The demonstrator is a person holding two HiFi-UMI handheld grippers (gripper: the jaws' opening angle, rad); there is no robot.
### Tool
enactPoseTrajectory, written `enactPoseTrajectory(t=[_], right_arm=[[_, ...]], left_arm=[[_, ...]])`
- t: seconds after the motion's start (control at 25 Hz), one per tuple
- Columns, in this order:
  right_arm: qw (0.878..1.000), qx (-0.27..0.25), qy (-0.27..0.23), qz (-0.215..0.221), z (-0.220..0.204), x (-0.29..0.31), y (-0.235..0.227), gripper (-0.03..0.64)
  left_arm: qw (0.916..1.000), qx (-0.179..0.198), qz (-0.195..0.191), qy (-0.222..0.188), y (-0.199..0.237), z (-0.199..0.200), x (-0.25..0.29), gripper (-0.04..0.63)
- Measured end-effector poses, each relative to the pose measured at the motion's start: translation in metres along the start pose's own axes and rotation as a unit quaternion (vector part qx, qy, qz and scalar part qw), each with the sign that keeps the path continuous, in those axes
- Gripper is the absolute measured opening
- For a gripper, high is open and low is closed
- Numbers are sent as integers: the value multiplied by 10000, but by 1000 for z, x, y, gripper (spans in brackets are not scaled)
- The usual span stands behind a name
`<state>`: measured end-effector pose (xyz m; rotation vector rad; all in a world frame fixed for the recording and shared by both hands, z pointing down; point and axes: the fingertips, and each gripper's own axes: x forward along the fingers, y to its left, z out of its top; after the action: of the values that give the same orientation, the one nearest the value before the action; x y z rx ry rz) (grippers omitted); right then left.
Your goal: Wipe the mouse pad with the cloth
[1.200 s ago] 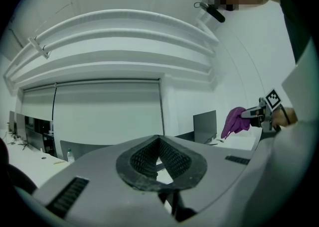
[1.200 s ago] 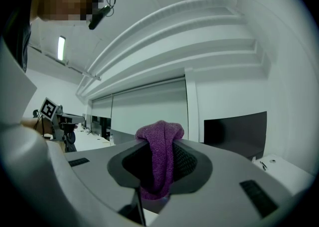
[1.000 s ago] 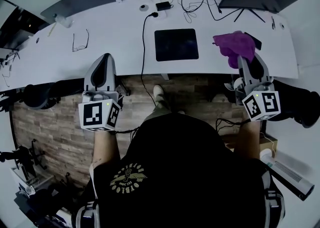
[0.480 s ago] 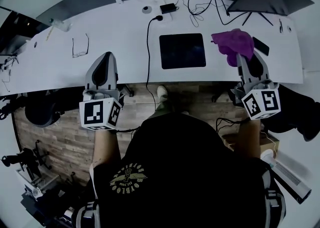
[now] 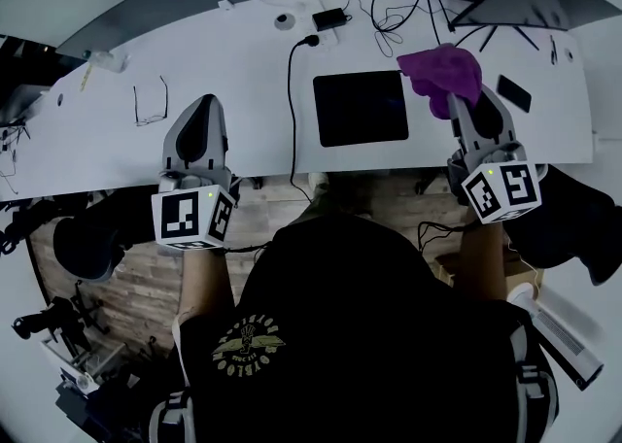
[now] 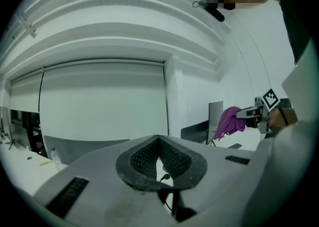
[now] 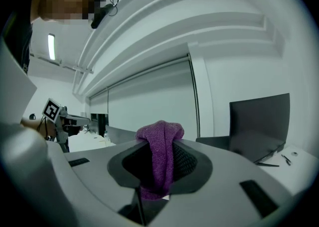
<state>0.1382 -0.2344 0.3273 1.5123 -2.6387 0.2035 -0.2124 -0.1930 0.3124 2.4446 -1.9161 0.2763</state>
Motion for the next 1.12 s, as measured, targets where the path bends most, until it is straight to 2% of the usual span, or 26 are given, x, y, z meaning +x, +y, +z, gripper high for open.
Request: enactPoseTrajectory(t=[0.36,0.6,0.92,1.12], right_arm=[[9998,-13,207,-17,-2,33,11,89],[9993,22,366,93,-9,61,31,89],[9959,4,784,443,-41,107,68,89],[9906,-3,1205,641,-76,130,79,89]], left_arm=[[9996,-120,-264,-70,16,1,41,2],[9991,-247,-309,-145,37,-3,54,2],[9989,-362,-260,-124,62,-18,59,2],[9987,-434,-270,30,64,-32,58,2]])
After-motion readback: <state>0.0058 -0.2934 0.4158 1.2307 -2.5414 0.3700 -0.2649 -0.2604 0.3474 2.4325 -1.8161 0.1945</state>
